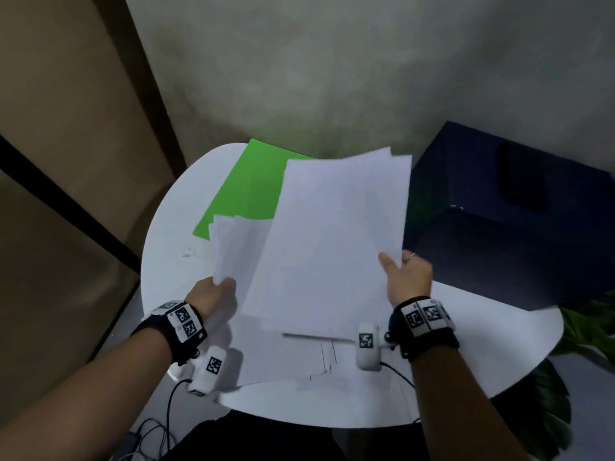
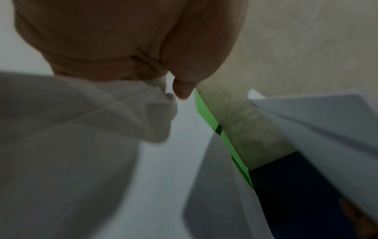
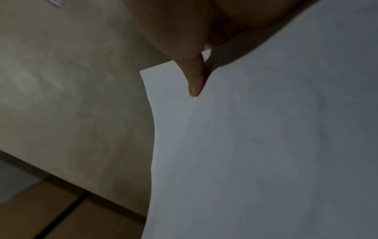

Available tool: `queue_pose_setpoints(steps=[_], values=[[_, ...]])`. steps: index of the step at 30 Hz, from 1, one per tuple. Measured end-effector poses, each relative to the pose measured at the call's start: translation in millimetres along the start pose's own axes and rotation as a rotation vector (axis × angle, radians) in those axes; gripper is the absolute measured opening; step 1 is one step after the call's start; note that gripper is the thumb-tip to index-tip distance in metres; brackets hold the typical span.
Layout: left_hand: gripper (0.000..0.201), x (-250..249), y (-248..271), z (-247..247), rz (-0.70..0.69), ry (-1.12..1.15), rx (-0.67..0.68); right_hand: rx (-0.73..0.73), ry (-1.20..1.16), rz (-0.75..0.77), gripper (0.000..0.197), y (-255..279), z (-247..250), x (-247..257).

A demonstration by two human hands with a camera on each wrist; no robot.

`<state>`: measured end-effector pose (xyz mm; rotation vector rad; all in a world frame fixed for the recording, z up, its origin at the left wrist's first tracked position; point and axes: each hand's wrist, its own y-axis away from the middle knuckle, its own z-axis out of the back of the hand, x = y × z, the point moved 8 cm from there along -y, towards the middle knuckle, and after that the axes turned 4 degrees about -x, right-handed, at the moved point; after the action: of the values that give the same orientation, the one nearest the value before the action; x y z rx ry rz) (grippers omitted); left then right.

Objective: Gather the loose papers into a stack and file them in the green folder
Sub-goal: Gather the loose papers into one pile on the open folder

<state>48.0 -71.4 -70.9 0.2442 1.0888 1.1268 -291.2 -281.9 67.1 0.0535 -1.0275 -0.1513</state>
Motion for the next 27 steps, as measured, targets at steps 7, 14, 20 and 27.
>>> queue_pose_setpoints(steps=[7,14,20,27], values=[[0.088,-0.7,-4.1,0.4,0.109,0.112,0.013,0.171,0.593,-0.244,0.057,28.9,-65.3,-97.9],[0.045,-11.7,-0.4,-4.9,-0.072,-0.279,-0.094,0.167,0.559,-0.325,0.086,22.9,-61.1,-111.1],[0.034,-15.3,2.3,-4.4,-0.110,-0.265,-0.127,0.184,0.394,-0.415,0.058,28.6,-54.6,-93.4],[0.032,-17.6,0.1,-2.4,-0.158,-0.287,-0.121,-0.118,0.311,0.044,0.031,5.5,20.8,12.8]])
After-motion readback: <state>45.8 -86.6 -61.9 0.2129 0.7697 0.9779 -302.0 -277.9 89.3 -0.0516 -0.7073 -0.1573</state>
